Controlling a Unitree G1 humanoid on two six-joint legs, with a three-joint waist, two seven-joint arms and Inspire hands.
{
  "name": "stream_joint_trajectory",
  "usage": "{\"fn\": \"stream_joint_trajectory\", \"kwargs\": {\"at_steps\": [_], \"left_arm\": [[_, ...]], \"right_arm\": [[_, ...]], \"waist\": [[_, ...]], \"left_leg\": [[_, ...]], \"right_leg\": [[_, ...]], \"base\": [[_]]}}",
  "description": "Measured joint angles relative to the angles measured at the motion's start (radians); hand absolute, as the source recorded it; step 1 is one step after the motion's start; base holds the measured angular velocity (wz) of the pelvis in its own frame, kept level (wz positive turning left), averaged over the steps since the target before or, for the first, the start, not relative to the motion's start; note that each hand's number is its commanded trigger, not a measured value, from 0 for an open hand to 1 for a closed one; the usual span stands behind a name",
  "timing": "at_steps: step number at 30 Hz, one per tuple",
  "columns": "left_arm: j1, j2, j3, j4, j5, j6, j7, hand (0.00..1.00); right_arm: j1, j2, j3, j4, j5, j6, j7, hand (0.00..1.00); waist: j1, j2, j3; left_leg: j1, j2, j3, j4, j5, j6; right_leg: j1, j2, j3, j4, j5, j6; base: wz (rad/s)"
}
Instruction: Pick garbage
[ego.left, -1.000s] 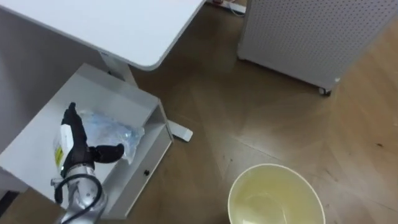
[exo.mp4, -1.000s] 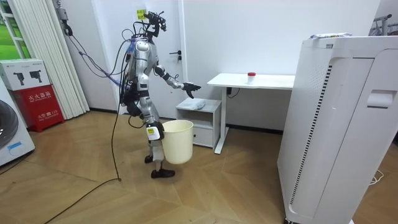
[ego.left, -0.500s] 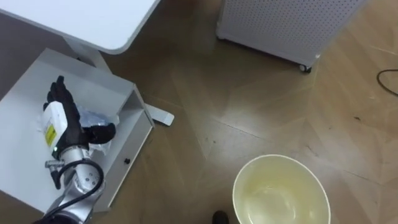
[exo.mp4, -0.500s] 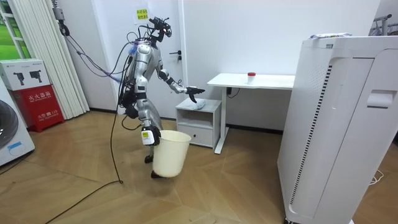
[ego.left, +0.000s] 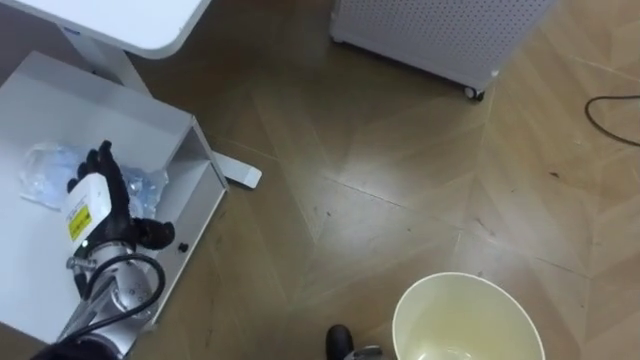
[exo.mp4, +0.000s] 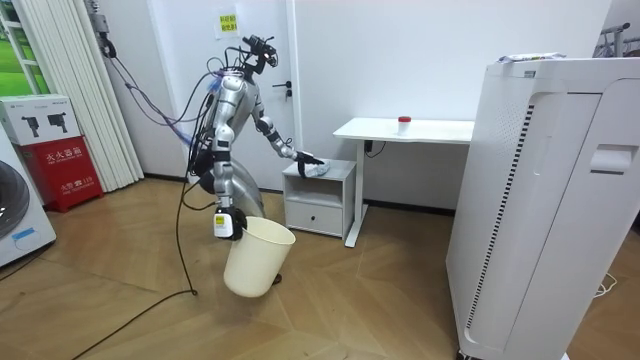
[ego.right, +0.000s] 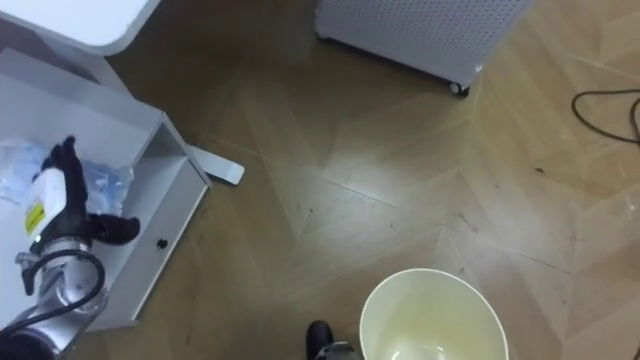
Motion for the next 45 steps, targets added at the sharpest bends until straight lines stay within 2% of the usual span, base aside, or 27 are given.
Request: {"fn": "stream_joint_trajectory", "kwargs": {"at_steps": [6,7,8,9,11,14,16,22,27,35,38,42,45], "left_arm": [[0.000,0.003,0.000,0.016,-0.008,0.025,-0.041,0.00],[-0.001,0.004,0.000,0.020,-0.017,0.028,-0.044,0.10],[-0.002,0.004,0.000,0.028,-0.017,0.029,-0.047,0.36],[-0.002,0.004,0.000,0.044,-0.017,0.033,-0.055,1.00],[0.001,0.004,0.000,0.054,-0.018,0.049,-0.073,1.00],[-0.008,0.011,-0.002,0.053,-0.041,0.050,-0.055,1.00],[-0.027,0.042,-0.008,0.053,-0.075,0.052,-0.051,1.00],[-0.032,0.062,-0.021,0.051,-0.148,0.066,-0.045,1.00],[-0.030,0.058,-0.031,0.052,-0.154,0.082,-0.048,1.00],[-0.022,0.023,-0.031,0.051,-0.154,0.083,-0.038,1.00],[-0.022,0.022,-0.033,0.051,-0.193,0.067,-0.039,1.00],[0.021,0.012,-0.033,-0.001,-0.317,0.007,-0.050,1.00],[0.072,-0.023,-0.031,-0.056,-0.363,-0.045,-0.056,1.00]], "right_arm": [[0.010,-0.002,0.000,0.000,0.031,0.009,-0.001,1.00],[0.011,-0.002,0.002,0.000,0.037,0.012,-0.002,1.00],[0.011,-0.002,0.002,0.000,0.040,0.014,-0.002,1.00],[0.011,-0.002,0.003,0.001,0.049,0.016,-0.002,1.00],[0.013,-0.002,0.012,0.001,0.056,0.019,-0.002,1.00],[0.013,-0.003,0.032,0.003,0.096,0.020,-0.004,1.00],[0.013,-0.004,0.040,0.004,0.122,0.024,-0.005,1.00],[0.013,-0.004,0.039,0.006,0.130,0.045,-0.006,1.00],[0.013,-0.004,0.039,0.003,0.132,0.045,-0.012,1.00],[0.013,-0.003,0.054,0.005,0.134,0.038,-0.017,1.00],[0.009,-0.001,0.080,-0.019,0.128,0.029,-0.042,1.00],[0.009,0.006,0.080,-0.039,0.075,-0.026,-0.064,1.00],[0.008,0.016,0.088,-0.075,0.016,-0.073,-0.098,1.00]], "waist": [[0.014,0.000,-0.0007],[0.015,0.000,-0.0011],[0.015,-0.001,-0.0014],[0.014,-0.001,-0.0016],[0.014,-0.002,-0.0018],[0.014,-0.004,-0.0039],[0.012,-0.005,-0.0058],[0.011,-0.002,-0.0086],[0.007,-0.003,-0.0092],[0.008,-0.009,-0.0108],[0.007,-0.012,-0.0109],[0.011,-0.012,-0.0106],[0.041,-0.016,-0.0098]], "left_leg": [[-0.024,-0.005,-0.002,0.007,0.002,0.002],[-0.024,-0.005,-0.003,0.007,0.002,0.002],[-0.024,-0.005,-0.003,0.007,0.002,0.002],[-0.024,-0.005,-0.003,0.008,0.002,0.002],[-0.026,-0.005,-0.003,0.009,0.002,0.002],[-0.026,-0.006,-0.004,0.009,0.002,0.003],[-0.025,-0.007,-0.004,0.008,0.003,0.003],[-0.023,-0.010,-0.004,0.002,0.006,0.005],[-0.019,-0.021,-0.003,-0.018,0.017,0.006],[0.011,-0.022,0.005,-0.043,0.022,0.008],[0.017,-0.022,0.003,-0.053,0.025,0.006],[0.050,-0.022,0.003,-0.093,0.037,0.006],[0.094,-0.021,0.013,-0.125,0.040,0.006]], "right_leg": [[-0.023,-0.009,-0.005,0.012,0.001,-0.001],[-0.023,-0.009,-0.006,0.012,0.001,-0.001],[-0.023,-0.009,-0.006,0.012,0.001,-0.001],[-0.023,-0.009,-0.006,0.012,0.001,-0.001],[-0.024,-0.009,-0.006,0.012,0.001,-0.001],[-0.024,-0.010,-0.006,0.013,0.001,-0.001],[-0.023,-0.011,-0.008,0.012,0.001,-0.001],[-0.021,-0.015,-0.007,0.006,0.002,-0.001],[-0.021,-0.018,-0.003,-0.003,0.007,0.003],[0.005,-0.015,0.001,-0.028,0.011,0.008],[0.014,-0.014,-0.003,-0.042,0.016,0.006],[0.057,-0.007,-0.001,-0.093,0.033,0.011],[0.094,-0.003,0.008,-0.125,0.041,0.015]], "base": [[0.02],[0.00],[0.00],[0.00],[0.00],[0.00],[0.00],[0.00],[0.04],[0.00],[0.00],[-0.01],[-0.09]]}}
